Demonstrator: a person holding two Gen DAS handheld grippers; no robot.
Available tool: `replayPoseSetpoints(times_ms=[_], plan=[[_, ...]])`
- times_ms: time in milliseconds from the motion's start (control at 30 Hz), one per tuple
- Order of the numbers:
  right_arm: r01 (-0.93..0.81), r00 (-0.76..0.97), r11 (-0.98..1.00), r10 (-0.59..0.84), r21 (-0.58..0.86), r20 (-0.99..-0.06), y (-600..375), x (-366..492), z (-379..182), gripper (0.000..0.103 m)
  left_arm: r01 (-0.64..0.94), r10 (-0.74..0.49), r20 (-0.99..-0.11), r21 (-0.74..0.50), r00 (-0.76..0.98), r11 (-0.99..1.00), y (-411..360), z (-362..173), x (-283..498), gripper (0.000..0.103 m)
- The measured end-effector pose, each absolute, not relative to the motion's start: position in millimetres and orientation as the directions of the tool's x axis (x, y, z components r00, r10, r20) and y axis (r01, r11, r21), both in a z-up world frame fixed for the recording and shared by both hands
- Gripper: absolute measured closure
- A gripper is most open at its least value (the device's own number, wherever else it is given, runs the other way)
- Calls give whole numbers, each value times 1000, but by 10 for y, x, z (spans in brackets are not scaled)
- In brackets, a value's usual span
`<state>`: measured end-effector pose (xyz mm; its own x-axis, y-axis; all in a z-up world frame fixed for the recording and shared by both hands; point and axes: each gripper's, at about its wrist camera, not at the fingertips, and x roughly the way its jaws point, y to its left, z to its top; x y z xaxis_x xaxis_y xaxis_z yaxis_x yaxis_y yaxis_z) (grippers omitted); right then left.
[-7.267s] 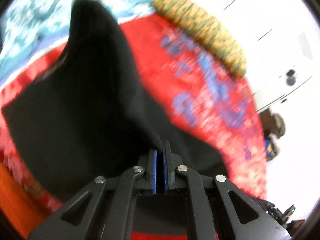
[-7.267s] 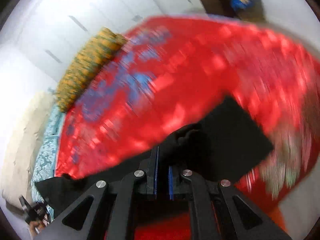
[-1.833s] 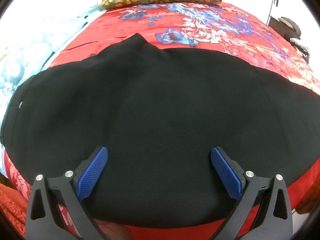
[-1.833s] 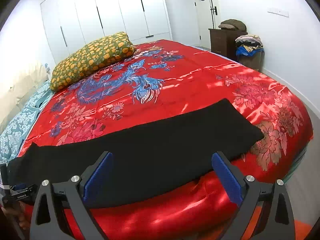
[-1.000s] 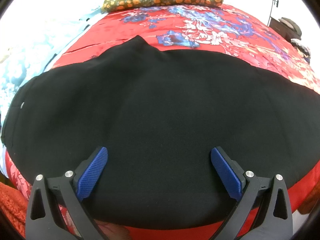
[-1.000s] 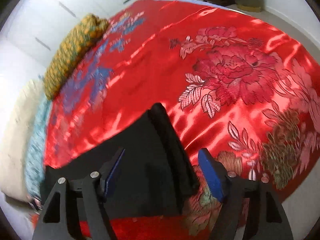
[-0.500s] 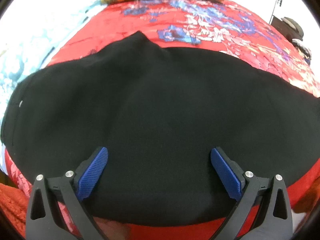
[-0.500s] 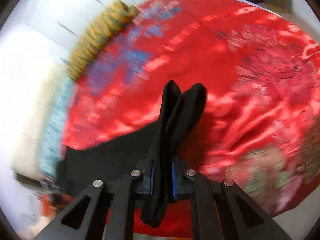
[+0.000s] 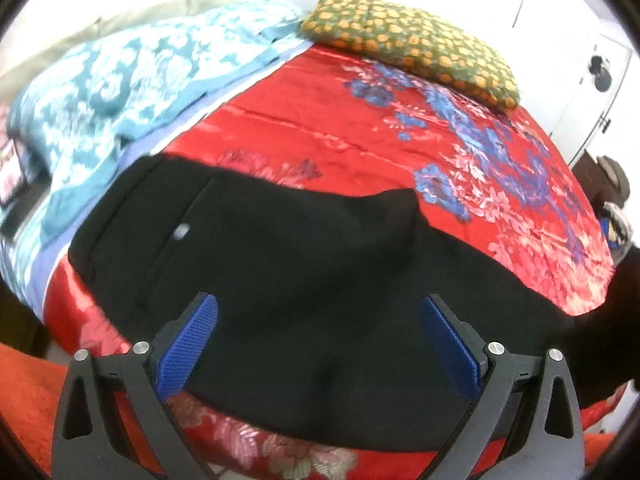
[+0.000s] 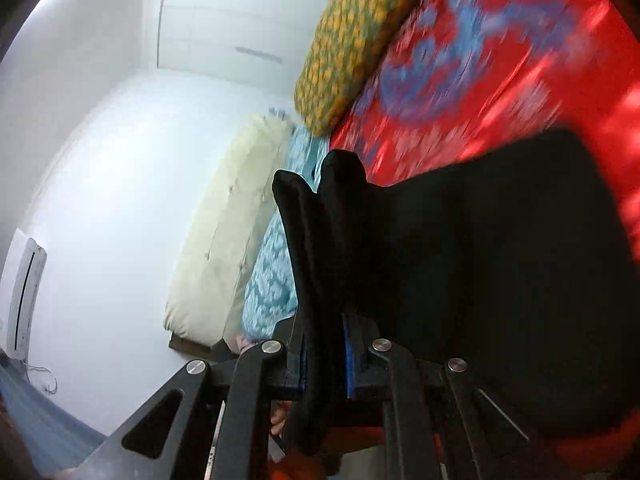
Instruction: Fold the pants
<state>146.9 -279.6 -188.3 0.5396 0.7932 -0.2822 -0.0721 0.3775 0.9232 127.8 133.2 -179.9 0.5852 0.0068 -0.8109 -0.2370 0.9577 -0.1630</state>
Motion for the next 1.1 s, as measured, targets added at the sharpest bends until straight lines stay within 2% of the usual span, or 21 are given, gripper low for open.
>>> replayPoseSetpoints(times_ms=[133,300,367,400,433,500,600,667,700,733,833,900,1000,1100], plan=[[-53,485,386,816,921,-314,-1958,1686,-2125,90,-240,38,-814,-127,580,962,1425,-1862,1235,2],[-84,399,559,778,825,-486,-1151,1897,-2369,89,-257,53,-822,-115,567,959,1524,-1906,1205,2],[-97,375,635,736,766,-563,-954,1919,-2484,85,-272,52,-825,-126,563,954,1576,-1911,1189,2],[-105,356,669,716,736,-600,-848,1913,-2552,77,-280,50,-825,-134,563,951,1601,-1909,1184,2],[-106,334,691,702,715,-628,-780,1887,-2604,61,-289,46,-826,-144,562,946,1623,-1910,1179,2],[-112,299,721,681,684,-669,-740,1846,-2653,39,-306,40,-824,-164,565,938,1653,-1904,1176,2],[-157,368,715,683,681,-631,-925,1715,-2408,35,-298,27,-806,-188,591,936,1604,-1852,1166,2],[-210,443,722,671,659,-595,-1194,1569,-2126,27,-262,19,-786,-184,618,947,1492,-1794,1155,2],[-229,492,750,639,621,-591,-1352,1501,-1990,19,-234,10,-774,-179,633,956,1408,-1758,1148,2],[-235,540,785,595,573,-595,-1520,1415,-1885,17,-198,-5,-760,-175,649,964,1308,-1717,1139,2],[-119,670,928,337,352,-662,-2200,1188,-1744,17,-31,-110,-721,-179,684,983,899,-1604,1119,2],[-35,665,963,221,265,-713,-2491,1110,-1816,17,65,-146,-737,-138,660,988,615,-1626,1158,2],[54,641,966,162,254,-750,-2874,984,-1970,17,92,-74,-791,-22,607,996,317,-1800,1231,2],[40,644,974,144,221,-751,-2866,851,-1987,17,37,-67,-838,-56,541,998,365,-1970,1345,2]])
